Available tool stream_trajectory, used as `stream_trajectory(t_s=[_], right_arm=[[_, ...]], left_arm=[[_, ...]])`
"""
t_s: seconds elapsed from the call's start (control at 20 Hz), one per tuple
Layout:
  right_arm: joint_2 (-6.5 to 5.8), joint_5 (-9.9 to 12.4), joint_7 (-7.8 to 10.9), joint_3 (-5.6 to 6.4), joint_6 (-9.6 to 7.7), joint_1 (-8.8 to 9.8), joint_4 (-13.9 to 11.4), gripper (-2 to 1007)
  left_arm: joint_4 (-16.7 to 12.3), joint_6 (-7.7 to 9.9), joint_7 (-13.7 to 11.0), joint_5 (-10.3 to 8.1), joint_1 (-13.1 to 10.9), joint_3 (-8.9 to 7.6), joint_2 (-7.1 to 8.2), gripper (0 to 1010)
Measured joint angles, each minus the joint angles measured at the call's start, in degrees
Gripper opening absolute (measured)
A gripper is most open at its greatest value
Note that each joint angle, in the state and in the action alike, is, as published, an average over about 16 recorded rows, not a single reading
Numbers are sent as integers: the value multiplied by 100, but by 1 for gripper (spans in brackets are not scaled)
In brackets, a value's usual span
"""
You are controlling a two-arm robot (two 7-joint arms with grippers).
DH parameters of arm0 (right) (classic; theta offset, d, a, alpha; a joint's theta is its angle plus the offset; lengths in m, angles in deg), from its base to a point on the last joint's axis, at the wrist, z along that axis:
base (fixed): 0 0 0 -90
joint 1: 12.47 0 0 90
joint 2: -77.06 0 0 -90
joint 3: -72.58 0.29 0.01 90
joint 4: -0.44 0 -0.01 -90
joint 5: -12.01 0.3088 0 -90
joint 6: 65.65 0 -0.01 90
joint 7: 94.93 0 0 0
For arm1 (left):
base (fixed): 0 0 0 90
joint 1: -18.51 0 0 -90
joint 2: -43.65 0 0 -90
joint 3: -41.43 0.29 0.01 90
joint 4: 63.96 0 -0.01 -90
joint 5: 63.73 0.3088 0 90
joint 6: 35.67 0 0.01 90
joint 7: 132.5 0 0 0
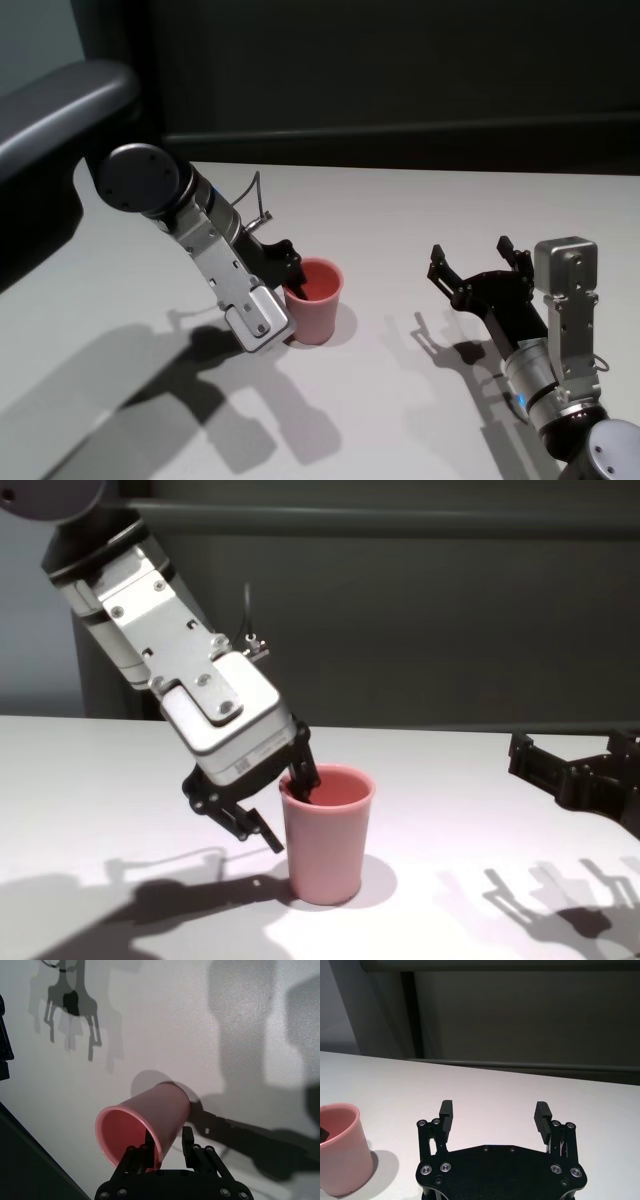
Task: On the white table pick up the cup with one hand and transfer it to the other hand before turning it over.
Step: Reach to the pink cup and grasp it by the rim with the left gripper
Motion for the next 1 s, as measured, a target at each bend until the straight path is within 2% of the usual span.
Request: stream_trajectory(t_s=[0.25, 0.5, 0.75, 1.0], right_arm=[[0, 0, 0, 0, 0, 0, 0, 1002], [0, 0, 0, 0, 0, 0, 0, 1002], [0, 0, 0, 0, 0, 0, 0, 1002], [0, 0, 0, 0, 0, 0, 0, 1002]], left_arm=[[1, -1, 0, 0, -1, -1, 0, 232], [1, -3, 0, 0, -2, -1, 0, 117], [1, -5, 0, 0, -2, -1, 0, 59], [-13, 25, 39, -40, -20, -24, 19, 48]])
